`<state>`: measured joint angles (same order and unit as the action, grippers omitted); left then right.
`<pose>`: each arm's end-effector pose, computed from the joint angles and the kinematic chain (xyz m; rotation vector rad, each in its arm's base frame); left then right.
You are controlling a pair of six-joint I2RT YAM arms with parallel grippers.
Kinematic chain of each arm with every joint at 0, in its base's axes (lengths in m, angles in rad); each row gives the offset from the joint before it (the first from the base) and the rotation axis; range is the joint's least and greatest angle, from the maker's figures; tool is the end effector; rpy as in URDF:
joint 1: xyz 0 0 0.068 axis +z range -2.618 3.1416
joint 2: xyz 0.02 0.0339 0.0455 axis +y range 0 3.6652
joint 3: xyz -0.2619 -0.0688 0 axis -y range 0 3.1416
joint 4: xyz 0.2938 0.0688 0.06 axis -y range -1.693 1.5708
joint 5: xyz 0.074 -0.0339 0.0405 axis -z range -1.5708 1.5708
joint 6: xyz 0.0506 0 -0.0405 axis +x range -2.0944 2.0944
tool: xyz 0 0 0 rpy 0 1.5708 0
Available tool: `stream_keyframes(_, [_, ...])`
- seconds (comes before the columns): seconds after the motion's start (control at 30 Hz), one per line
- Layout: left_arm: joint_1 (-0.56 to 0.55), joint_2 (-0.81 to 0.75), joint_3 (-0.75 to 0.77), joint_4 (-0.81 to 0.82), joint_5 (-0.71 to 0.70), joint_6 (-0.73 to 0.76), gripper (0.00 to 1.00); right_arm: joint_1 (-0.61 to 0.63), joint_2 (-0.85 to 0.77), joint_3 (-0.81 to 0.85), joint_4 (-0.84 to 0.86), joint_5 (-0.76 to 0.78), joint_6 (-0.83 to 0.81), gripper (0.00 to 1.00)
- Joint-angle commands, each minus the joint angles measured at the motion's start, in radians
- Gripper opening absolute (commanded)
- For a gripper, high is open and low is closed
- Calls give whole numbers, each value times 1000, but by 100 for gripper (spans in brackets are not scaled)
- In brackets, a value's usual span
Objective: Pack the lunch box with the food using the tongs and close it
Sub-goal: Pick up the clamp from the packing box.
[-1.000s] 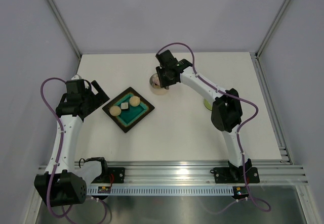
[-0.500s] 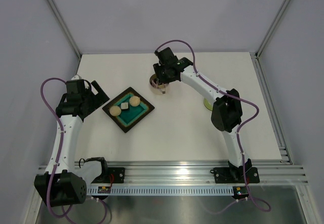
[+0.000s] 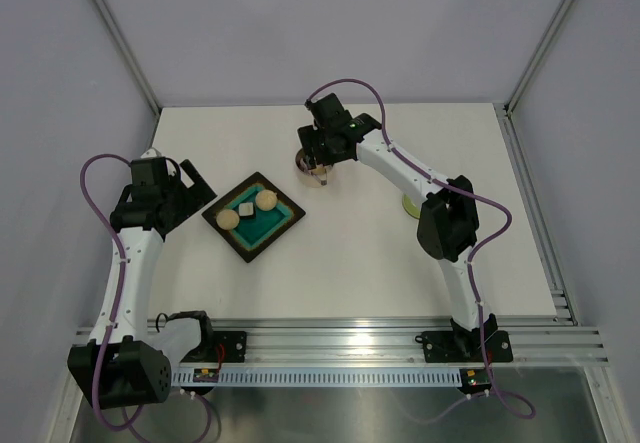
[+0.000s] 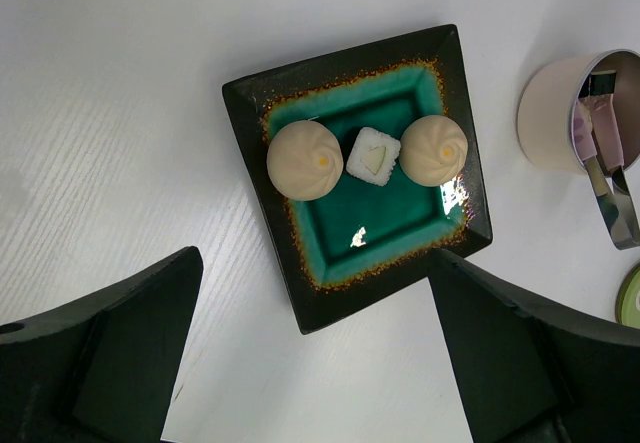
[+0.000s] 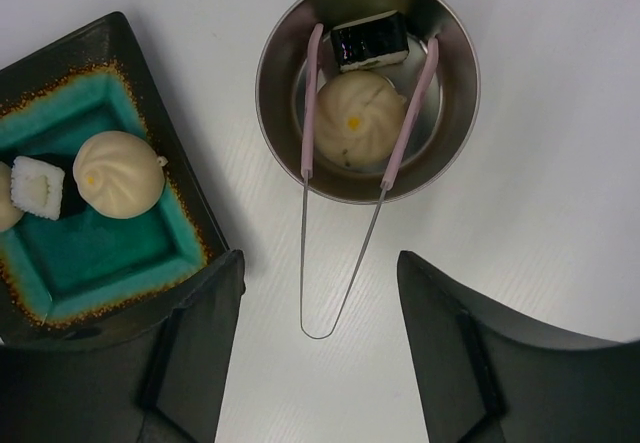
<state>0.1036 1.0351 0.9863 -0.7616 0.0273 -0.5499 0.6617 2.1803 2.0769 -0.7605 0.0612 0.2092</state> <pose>0.2673 0.0264 0.2940 -0.7562 2.2722 -0.2437 0.4352 0.3350 0.2629 -0.5243 2.4013 0.3143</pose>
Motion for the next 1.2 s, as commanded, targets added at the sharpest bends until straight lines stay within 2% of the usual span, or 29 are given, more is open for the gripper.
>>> stream_keyframes(0.0, [7,-18,8,22,14,11,99,3,-54,0,-10,-26,7,72])
stream_keyframes(0.43, [5,-20,-3,27,20,15,99,12,-66,-124,32,-35,39,70])
stream_keyframes(0.73, [7,-21,-11,28,22,13,99,21,-51,-120,41,-54,44,56])
stream_keyframes(0.93, [7,-20,-11,28,20,15,99,21,-36,-101,46,-57,48,51])
stream_keyframes(1.17, [7,-18,-12,31,22,15,99,21,9,-51,26,-57,48,55])
